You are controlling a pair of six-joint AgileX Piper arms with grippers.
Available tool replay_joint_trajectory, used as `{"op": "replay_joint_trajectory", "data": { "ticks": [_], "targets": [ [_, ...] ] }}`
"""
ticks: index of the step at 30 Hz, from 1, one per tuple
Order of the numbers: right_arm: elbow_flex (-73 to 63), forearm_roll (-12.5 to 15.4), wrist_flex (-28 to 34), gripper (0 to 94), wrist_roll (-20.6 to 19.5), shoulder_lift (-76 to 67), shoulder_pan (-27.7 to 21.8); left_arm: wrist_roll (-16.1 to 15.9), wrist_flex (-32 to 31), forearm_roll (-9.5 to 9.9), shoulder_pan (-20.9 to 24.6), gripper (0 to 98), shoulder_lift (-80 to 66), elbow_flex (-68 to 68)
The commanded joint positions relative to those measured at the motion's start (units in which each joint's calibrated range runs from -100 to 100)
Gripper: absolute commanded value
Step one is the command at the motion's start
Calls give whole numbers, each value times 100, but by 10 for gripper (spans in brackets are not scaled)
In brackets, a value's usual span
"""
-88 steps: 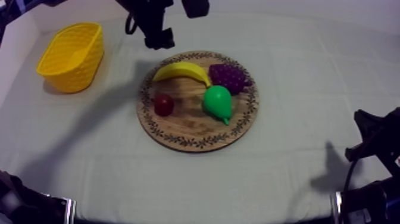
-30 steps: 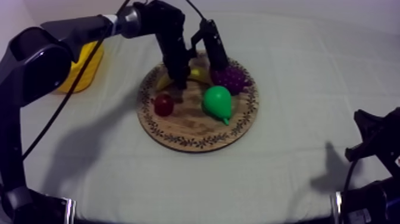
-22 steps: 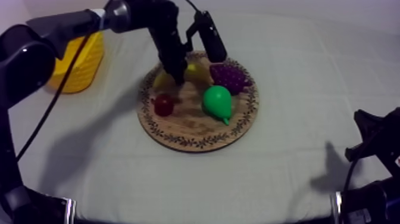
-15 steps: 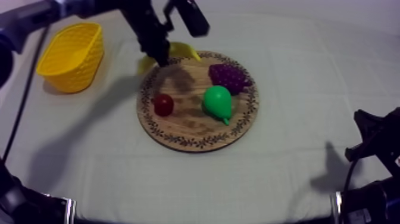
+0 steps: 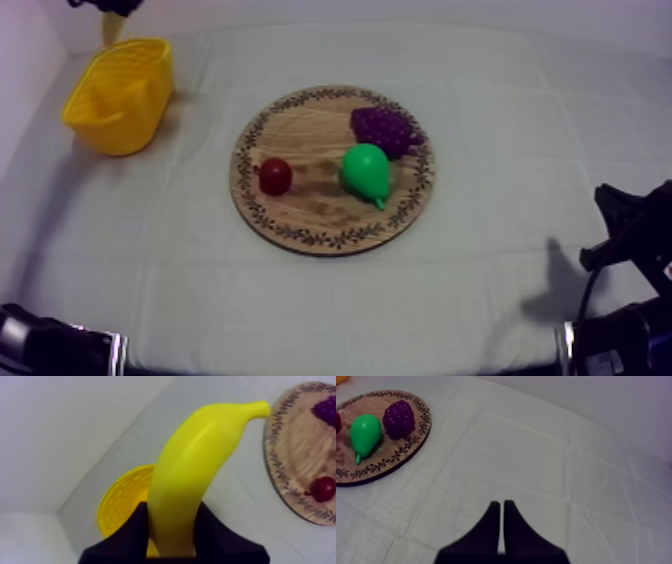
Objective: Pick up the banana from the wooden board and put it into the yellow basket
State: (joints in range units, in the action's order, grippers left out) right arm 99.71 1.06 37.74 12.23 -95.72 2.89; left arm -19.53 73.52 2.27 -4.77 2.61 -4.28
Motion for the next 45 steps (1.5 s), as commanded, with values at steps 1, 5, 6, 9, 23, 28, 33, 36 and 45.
{"op": "replay_joint_trajectory", "data": {
  "ticks": [1, 5, 6, 9, 23, 28, 33, 36, 45],
  "targets": [
    [-5, -1, 0, 6, 1, -3, 2, -41, -6, -23, 302, 235, 113, -47],
    [-5, -1, 0, 6, 1, -3, 2, -154, -12, -104, 585, 245, 367, -195],
    [-5, -1, 0, 6, 1, -3, 2, -171, -13, -115, 645, 248, 452, -239],
    [-5, -1, 0, 6, 1, -3, 2, -193, -14, -137, 800, 258, 752, -385],
    [-5, -1, 0, 6, 1, -3, 2, -333, -89, -173, 1144, 571, 1825, -437],
    [-5, -1, 0, 6, 1, -3, 2, -357, -108, -196, 1172, 666, 1767, -266],
    [-5, -1, 0, 6, 1, -3, 2, -362, -125, -301, 1170, 694, 1310, 1],
    [-5, -1, 0, 6, 1, -3, 2, -357, -127, -405, 1154, 692, 830, 184],
    [-5, -1, 0, 6, 1, -3, 2, 64, -157, -432, 772, 634, -1305, 666]
  ]
}}
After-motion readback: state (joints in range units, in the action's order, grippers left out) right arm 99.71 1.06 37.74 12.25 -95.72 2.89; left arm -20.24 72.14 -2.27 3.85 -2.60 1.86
